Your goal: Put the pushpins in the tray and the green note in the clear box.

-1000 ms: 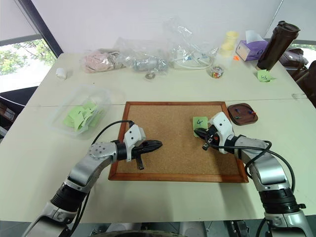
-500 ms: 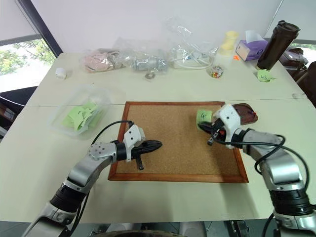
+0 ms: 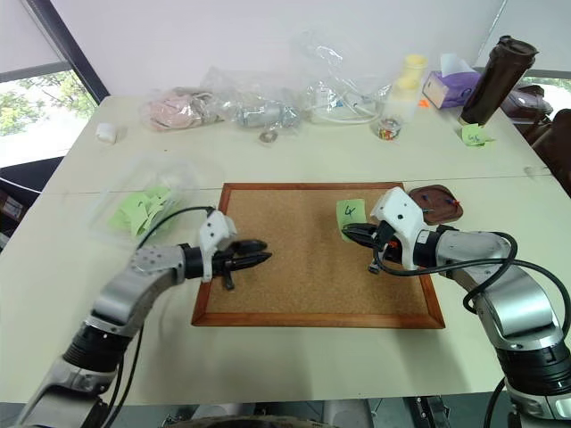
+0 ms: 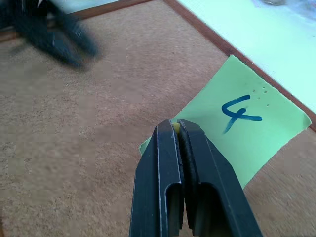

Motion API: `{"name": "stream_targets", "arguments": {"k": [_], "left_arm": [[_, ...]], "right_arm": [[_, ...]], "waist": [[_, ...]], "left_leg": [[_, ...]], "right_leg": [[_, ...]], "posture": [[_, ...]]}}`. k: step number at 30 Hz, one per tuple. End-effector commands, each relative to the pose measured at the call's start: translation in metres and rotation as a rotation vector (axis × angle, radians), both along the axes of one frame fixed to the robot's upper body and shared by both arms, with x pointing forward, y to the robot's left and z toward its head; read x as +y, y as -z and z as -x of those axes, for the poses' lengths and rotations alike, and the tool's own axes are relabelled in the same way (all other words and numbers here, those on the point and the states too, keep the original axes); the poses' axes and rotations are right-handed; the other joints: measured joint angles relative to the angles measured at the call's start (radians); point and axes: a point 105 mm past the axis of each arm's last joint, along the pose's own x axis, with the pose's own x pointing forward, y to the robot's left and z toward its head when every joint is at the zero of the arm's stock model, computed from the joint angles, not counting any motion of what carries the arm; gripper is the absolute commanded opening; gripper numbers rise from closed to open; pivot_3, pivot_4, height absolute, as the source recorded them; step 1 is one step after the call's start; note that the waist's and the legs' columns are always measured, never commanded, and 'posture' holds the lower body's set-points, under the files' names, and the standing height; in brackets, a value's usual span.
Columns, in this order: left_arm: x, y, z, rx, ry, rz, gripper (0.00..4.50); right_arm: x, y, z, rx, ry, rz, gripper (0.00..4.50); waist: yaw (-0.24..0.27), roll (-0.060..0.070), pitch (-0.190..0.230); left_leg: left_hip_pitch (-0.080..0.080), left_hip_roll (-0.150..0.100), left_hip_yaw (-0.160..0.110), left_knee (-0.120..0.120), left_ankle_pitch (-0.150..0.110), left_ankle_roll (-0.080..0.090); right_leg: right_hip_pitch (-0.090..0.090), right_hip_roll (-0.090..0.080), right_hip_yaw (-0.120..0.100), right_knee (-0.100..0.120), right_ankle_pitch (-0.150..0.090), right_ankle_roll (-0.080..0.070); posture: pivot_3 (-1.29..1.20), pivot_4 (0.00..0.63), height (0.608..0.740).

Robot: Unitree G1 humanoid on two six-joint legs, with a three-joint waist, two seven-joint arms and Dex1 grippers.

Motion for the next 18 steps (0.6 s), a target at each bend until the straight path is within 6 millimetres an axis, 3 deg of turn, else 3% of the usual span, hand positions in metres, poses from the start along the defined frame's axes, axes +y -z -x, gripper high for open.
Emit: {"name": "stream_targets", "arguments": {"k": [1,2,6,9,13,18], "left_arm": [[0.001,-0.054,-0.007,-0.006,0.043,0.183,3.55],[0.002,-0.062,-0.013,0.009,0.041,0.219,3.99],[-0.009,-0.08,-0.03,0.115,0.053,0.347,3.99],[-0.023,-0.076,-0.036,0.157,0.068,0.349,3.99],[-0.06,-0.067,-0.03,0.261,0.168,0.365,3.99],[-0.073,-0.052,-0.021,0.292,0.243,0.303,3.99]], "right_arm": [[0.011,-0.012,0.008,-0.061,-0.064,0.019,0.0],[0.013,-0.012,0.009,-0.069,-0.077,0.035,0.0],[0.018,-0.01,0.012,-0.092,-0.104,0.087,0.0],[0.021,-0.011,0.015,-0.115,-0.127,0.118,0.0],[0.026,-0.018,0.015,-0.162,-0.131,0.137,0.0],[0.027,-0.02,0.016,-0.173,-0.143,0.162,0.0]], "waist": [[0.002,-0.001,0.0],[0.0,-0.001,0.001],[-0.003,-0.002,0.001],[-0.004,-0.003,0.002],[-0.001,-0.004,0.002],[-0.006,-0.004,0.003]], "left_leg": [[0.0,0.0,-0.001,0.0,0.0,0.0],[0.0,-0.001,-0.001,0.001,0.0,0.0],[0.0,-0.001,0.0,0.0,0.0,0.0],[0.0,-0.001,0.0,0.0,0.0,0.0],[0.0,-0.001,0.0,0.0,0.0,0.0],[0.0,-0.001,0.0,0.0,0.0,0.0]], "right_leg": [[0.0,0.0,0.0,0.0,0.0,0.0],[0.0,0.0,0.0,0.0,0.0,0.0],[0.0,0.0,-0.001,0.0,0.0,0.0],[0.0,0.0,-0.001,0.0,0.0,0.0],[0.0,0.0,-0.001,0.0,0.0,0.0],[0.0,0.0,-0.001,0.0,0.0,0.0]], "posture": [[0.0,0.15,0.74],[0.0,0.15,0.74],[0.0,0.15,0.74],[0.0,0.15,0.74],[0.0,0.15,0.74],[0.0,0.15,0.74]]}}
